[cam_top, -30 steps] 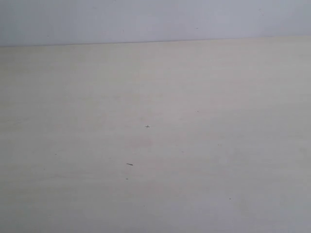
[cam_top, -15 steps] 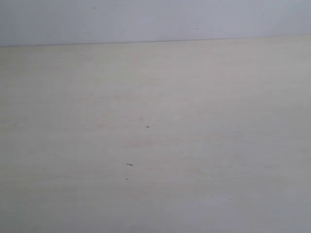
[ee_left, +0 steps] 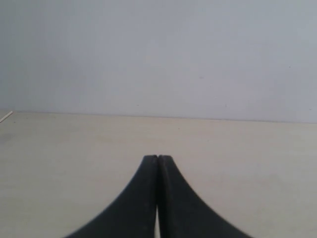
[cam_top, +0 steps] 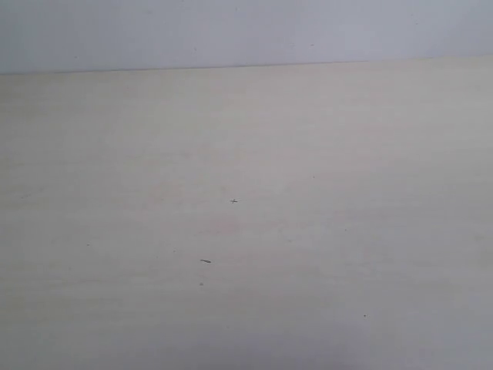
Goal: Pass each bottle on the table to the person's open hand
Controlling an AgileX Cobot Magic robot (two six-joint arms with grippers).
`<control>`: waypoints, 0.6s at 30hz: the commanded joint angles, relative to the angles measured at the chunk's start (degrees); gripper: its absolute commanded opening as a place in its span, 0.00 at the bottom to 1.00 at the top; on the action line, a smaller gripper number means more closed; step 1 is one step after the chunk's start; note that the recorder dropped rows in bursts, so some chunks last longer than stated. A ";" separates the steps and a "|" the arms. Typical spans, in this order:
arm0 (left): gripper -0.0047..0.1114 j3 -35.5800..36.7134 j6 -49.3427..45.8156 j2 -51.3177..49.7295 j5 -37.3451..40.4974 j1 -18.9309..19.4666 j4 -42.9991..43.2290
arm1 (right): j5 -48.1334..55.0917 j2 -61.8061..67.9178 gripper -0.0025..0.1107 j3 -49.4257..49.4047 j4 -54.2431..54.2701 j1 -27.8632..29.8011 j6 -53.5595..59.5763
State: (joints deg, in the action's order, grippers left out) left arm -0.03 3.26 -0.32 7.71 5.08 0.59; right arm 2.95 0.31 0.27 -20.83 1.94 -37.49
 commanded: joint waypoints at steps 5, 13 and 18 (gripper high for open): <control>0.05 0.03 -0.24 0.32 0.18 0.12 -0.59 | 1.42 -0.31 0.02 -0.27 -0.93 0.70 8.81; 0.05 0.03 -0.24 0.32 0.18 0.12 -0.59 | 2.42 -0.31 0.02 -0.27 1.20 0.70 11.72; 0.05 0.03 -0.24 0.32 0.18 0.12 -0.59 | 5.67 -0.31 0.02 -0.27 14.44 0.70 32.98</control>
State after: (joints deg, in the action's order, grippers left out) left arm -0.03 3.26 -0.32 7.75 5.08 0.59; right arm 7.00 0.31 0.27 -12.97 2.14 -15.81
